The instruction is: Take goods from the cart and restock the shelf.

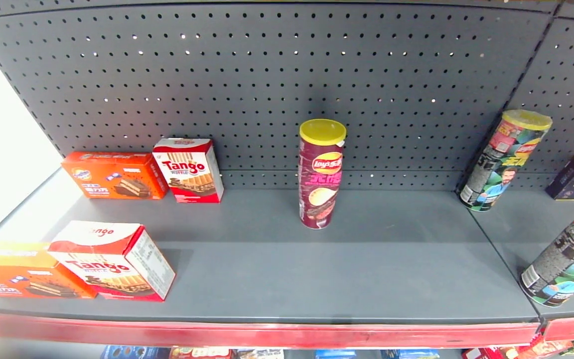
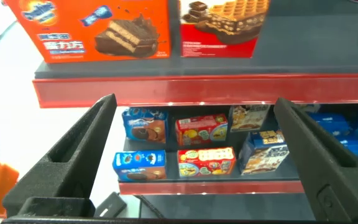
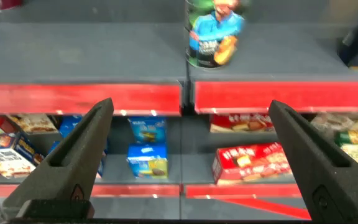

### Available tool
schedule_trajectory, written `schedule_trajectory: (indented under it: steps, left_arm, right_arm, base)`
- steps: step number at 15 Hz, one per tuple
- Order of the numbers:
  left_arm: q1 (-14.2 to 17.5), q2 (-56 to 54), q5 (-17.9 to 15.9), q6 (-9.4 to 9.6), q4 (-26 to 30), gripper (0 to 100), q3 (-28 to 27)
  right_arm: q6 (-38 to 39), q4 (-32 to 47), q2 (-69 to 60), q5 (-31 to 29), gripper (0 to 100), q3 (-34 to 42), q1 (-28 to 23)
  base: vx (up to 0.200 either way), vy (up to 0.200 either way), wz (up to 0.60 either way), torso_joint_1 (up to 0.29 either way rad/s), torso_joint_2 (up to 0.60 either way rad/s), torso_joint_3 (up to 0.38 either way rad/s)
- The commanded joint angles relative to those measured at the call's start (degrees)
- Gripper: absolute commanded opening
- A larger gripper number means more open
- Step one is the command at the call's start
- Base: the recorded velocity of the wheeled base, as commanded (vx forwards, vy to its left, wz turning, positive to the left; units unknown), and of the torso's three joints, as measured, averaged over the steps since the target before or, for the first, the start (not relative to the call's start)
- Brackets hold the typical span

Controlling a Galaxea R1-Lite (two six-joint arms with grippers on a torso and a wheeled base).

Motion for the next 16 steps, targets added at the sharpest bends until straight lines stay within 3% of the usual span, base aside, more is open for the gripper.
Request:
schedule_trajectory:
  steps: [1, 11, 16]
  left_arm:
    - [0.0, 0.0, 0.0, 0.02, 0.0, 100, 0.0]
    - [-0.1, 0.0, -0.1, -0.07, 0.0, 100, 0.0]
    - [-0.1, 0.0, -0.1, -0.07, 0.0, 100, 0.0]
  right_arm:
    - [0.0, 0.0, 0.1, 0.0, 100, 0.0, 0.0]
    - [0.1, 0.0, 0.1, -0.1, 100, 0.0, 0.0]
    - [0.1, 0.0, 0.1, -0.1, 100, 0.0, 0.0]
  base:
    - [0.000, 0.000, 0.60, -0.012, 0.00, 0.002]
    - [0.000, 0.000, 0.60, 0.005, 0.00, 0.001]
    - [0.000, 0.000, 0.00, 0.000, 0.00, 0.000]
